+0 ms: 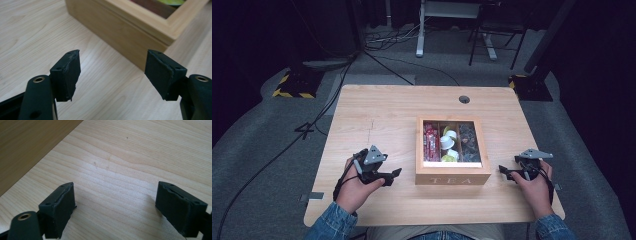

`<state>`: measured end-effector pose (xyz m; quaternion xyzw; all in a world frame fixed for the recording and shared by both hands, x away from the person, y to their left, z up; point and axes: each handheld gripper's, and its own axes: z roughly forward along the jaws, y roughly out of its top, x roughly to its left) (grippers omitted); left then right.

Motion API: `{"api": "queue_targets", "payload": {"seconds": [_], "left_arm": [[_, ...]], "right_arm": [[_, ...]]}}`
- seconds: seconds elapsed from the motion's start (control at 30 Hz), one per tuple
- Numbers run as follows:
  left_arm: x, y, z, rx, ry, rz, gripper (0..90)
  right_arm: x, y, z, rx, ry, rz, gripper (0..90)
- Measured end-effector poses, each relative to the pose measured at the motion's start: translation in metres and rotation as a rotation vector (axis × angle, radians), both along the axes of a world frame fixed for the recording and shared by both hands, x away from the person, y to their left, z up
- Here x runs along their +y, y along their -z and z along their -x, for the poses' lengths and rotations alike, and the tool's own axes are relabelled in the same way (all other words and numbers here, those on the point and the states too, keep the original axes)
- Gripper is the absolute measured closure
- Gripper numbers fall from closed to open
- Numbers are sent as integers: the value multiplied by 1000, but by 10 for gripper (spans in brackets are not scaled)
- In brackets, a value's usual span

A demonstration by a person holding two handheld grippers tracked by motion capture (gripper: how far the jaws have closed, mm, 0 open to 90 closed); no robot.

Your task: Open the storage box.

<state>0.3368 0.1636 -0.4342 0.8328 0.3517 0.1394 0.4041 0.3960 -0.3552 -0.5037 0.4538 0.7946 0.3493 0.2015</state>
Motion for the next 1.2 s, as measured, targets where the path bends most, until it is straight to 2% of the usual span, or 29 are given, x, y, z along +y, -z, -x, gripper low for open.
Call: {"api": "queue_targets", "payload": {"seconds": [0.2, 0.4, 0.5, 0.63, 0.73, 0.87, 0.97, 1.07, 1.13, 1.2], "left_arm": [[-21, 2, 7, 6, 82, 17, 301], [-36, 10, 8, 17, 125, 20, 324], [-42, 15, 9, 23, 146, 19, 364], [-50, 20, 10, 18, 157, -2, 423], [-52, 22, 9, 6, 154, -8, 509], [-52, 21, 8, -18, 154, -4, 609], [-51, 19, 8, -10, 155, -3, 638], [-51, 17, 8, -5, 161, -9, 683], [-51, 16, 9, -18, 167, -24, 702], [-51, 15, 10, -21, 168, -29, 724]], "right_arm": [[0, 0, 0, 0, 0, 0, 159], [0, 0, 0, 0, -1, 1, 159], [0, 0, 0, 0, -1, 1, 159], [0, 0, 0, 0, -1, 1, 159], [0, 0, 0, 1, -3, 1, 167], [0, -1, 3, -8, -16, -8, 236], [-1, -3, 6, -3, -18, -5, 302], [-1, -9, 12, -8, -34, -40, 320], [1, -16, 18, -19, -49, -70, 332], [5, -24, 24, -33, -80, -88, 347]]}}
